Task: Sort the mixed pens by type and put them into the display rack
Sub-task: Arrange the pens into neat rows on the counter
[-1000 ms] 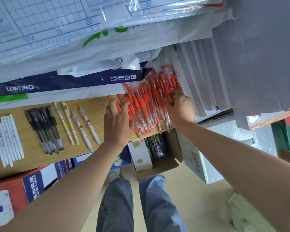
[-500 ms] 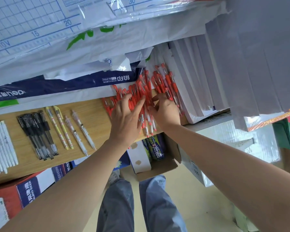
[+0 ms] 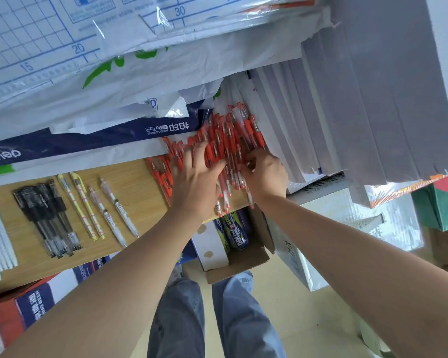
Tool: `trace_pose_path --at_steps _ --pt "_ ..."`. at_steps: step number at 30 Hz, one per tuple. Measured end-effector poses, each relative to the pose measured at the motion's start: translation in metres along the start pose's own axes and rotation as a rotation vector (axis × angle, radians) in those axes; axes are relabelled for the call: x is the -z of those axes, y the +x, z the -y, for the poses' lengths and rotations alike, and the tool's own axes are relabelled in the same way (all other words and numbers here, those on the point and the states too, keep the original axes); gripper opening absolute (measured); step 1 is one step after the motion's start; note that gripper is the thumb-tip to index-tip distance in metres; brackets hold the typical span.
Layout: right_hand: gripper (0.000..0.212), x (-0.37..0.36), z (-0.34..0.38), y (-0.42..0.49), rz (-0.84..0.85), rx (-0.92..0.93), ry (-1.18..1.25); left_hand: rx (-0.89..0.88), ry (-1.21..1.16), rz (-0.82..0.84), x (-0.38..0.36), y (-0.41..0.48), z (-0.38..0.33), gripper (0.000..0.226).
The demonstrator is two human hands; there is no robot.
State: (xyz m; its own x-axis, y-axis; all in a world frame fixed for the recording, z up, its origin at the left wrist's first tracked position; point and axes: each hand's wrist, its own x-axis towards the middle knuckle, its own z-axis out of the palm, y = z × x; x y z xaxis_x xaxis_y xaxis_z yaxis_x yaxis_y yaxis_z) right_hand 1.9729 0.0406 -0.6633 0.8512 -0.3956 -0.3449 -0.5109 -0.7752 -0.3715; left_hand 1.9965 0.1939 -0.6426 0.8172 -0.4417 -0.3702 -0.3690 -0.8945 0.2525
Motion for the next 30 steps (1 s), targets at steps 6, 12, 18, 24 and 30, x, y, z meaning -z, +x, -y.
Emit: trace_pose_path --at_steps 6,12,18,24,30 --pt "0.019 -0.004 0.006 -0.004 0.048 0.108 0.051 -0.034 -0.02 -0.088 -0.002 -0.004 0.006 0.056" --pt "0.025 0.02 -0.007 -0.002 -0.05 0.077 0.053 -0.135 0.036 0.027 -0.002 0.006 -0.008 0.06" --pt "0.025 0.014 -0.002 0.002 0.013 0.027 -0.013 -0.098 0.029 0.032 -0.001 0.003 -0.003 0.057" --pt "0.018 -0.002 0.002 0.014 0.058 0.005 -0.165 -0.101 -0.006 0.014 -0.003 0.002 -0.001 0.058" --pt "0.017 0.007 0.005 0.016 0.072 0.051 0.094 -0.106 -0.068 -0.003 -0.004 0.002 0.001 0.057"
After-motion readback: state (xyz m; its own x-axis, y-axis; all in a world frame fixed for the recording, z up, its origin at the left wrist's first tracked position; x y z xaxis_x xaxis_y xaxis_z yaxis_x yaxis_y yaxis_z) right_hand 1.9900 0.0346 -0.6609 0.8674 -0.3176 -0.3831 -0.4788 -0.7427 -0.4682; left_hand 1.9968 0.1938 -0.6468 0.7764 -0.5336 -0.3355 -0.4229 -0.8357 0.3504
